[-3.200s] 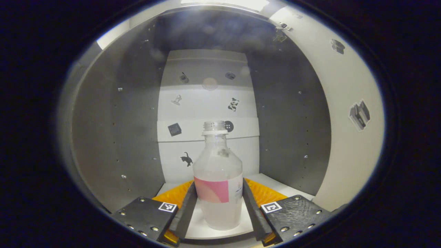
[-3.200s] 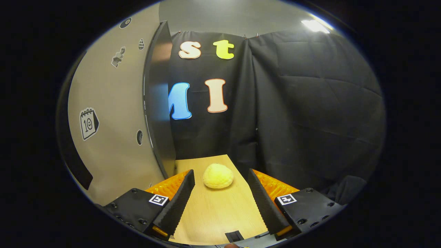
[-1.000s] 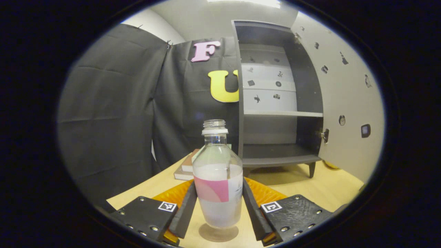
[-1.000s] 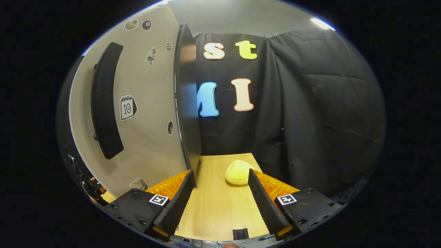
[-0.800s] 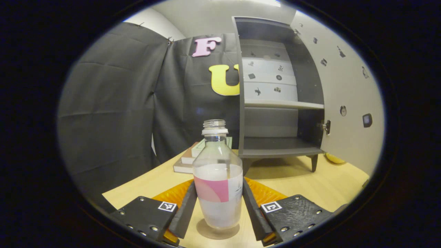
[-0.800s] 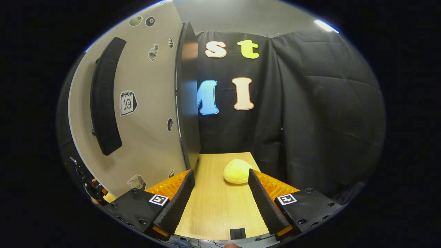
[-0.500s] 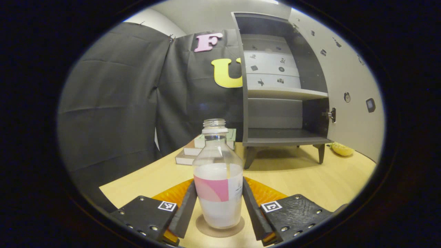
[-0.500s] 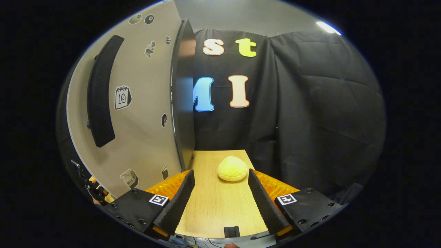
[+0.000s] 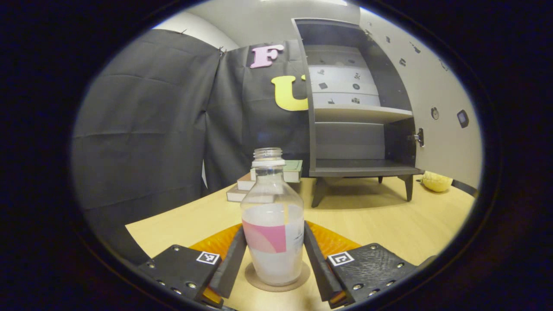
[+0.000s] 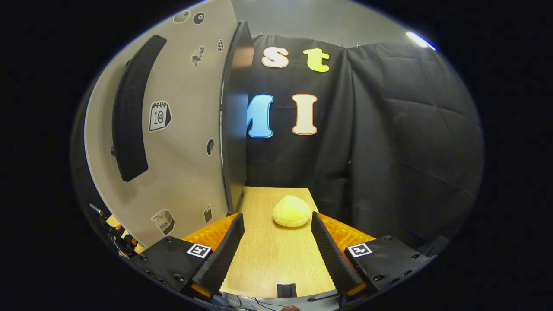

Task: Open the cabinet door with the right hand, grasp the bottle in the cabinet with the left hand and place it on the coaster, then close the cabinet door with the right hand.

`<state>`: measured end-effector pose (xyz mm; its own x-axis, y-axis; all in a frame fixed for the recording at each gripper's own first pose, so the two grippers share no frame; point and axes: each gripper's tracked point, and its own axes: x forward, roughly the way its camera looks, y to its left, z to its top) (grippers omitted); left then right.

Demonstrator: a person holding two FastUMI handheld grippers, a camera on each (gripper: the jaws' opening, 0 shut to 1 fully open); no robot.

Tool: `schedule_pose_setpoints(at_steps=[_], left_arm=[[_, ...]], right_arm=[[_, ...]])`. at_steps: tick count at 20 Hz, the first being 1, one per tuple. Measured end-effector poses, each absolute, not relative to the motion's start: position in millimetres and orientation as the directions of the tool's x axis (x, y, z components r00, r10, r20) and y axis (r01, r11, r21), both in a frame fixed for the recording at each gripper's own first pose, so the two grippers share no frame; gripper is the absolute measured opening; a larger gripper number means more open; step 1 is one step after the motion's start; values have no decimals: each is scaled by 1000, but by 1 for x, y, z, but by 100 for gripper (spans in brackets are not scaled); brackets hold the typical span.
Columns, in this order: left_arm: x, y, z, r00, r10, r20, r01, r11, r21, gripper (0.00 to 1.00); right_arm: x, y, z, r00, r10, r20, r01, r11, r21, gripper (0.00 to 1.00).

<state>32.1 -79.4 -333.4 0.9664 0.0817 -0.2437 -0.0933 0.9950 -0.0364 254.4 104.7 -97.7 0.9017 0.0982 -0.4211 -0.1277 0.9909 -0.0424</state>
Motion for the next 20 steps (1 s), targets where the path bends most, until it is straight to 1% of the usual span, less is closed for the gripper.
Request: schedule_pose_setpoints(at_steps=[1,2,4,5,6,7,8,9,10,11,12,13,14,15,16,17,19,20], left_arm=[[31,-81,-338,962,81,-260,-92,995,-30,76],[29,-81,-341,958,83,-273,-94,995,-26,76],[24,-81,-342,955,81,-284,-95,995,-37,78],[24,-82,-339,956,83,-282,-96,995,-31,78],[22,-80,-336,958,86,-274,-96,995,-22,78],[22,-80,-331,960,83,-267,-91,996,-15,75],[23,-80,-324,963,80,-258,-85,996,-11,75],[23,-79,-316,966,76,-249,-81,997,-9,78],[25,-77,-308,967,76,-243,-81,997,-8,79],[28,-76,-300,968,75,-239,-80,997,-11,76],[31,-76,-290,970,75,-233,-81,997,-17,76],[38,-76,-278,972,78,-220,-85,996,-19,76],[41,-74,-264,975,83,-204,-88,996,-19,82],[43,-71,-253,978,89,-189,-94,995,-16,79],[46,-69,-239,981,93,-173,-97,995,-16,76],[45,-68,-228,982,97,-163,-100,995,-10,78],[49,-62,-204,983,117,-143,-116,993,16,78],[49,-61,-189,985,117,-128,-114,993,25,78]], right_arm=[[254,106,-100,899,102,-427,-133,990,-44,94],[254,108,-103,895,106,-433,-139,989,-45,94],[254,112,-106,891,116,-440,-152,987,-46,96],[254,113,-106,890,120,-440,-156,987,-47,98],[254,114,-107,891,122,-438,-159,986,-49,98],[254,114,-106,892,123,-436,-161,986,-50,98],[255,114,-106,892,125,-434,-162,986,-48,98],[255,115,-106,892,128,-434,-164,986,-45,98],[254,115,-106,893,131,-432,-163,986,-39,98],[255,115,-104,893,136,-429,-165,986,-33,100],[255,116,-102,895,139,-424,-166,986,-27,98],[255,115,-100,898,141,-417,-166,986,-24,98],[255,114,-98,901,140,-411,-164,986,-23,100],[256,114,-96,903,142,-406,-164,986,-22,100],[256,113,-96,904,145,-402,-166,986,-18,98],[256,113,-94,905,150,-398,-169,986,-12,98],[256,112,-91,908,159,-387,-172,985,0,98],[257,112,-89,911,165,-379,-174,985,9,100]])
